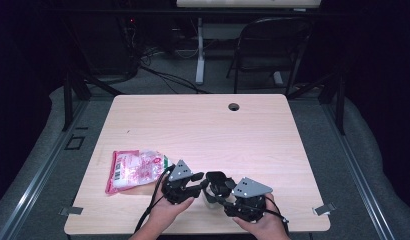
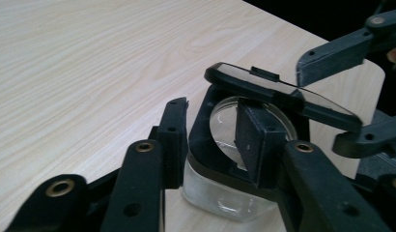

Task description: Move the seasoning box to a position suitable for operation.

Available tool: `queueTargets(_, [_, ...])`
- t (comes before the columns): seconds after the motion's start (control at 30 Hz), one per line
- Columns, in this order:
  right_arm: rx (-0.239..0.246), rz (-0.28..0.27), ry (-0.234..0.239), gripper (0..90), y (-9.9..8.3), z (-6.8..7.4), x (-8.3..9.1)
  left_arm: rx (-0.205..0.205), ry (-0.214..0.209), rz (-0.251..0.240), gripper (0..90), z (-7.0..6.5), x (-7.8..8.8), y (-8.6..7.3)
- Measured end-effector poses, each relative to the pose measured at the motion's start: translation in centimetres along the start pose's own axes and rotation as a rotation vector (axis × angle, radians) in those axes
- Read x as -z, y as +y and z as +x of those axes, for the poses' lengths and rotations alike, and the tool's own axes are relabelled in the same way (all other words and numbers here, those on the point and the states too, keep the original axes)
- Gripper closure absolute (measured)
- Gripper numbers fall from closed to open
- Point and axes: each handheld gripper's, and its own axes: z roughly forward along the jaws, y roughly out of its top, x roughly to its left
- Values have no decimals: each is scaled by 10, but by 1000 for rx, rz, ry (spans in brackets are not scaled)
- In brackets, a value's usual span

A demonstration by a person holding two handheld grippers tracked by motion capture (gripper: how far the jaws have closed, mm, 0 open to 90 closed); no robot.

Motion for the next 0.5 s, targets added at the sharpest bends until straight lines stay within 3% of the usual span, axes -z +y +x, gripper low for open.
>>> queueTargets(0.3, [-21, -10, 11, 495, 0, -2, 1, 3, 3, 42, 626, 3, -10, -5])
queueTargets(0.5, [-39, -25, 17, 539, 0, -5, 5, 5, -9, 29, 665, 1, -11, -7])
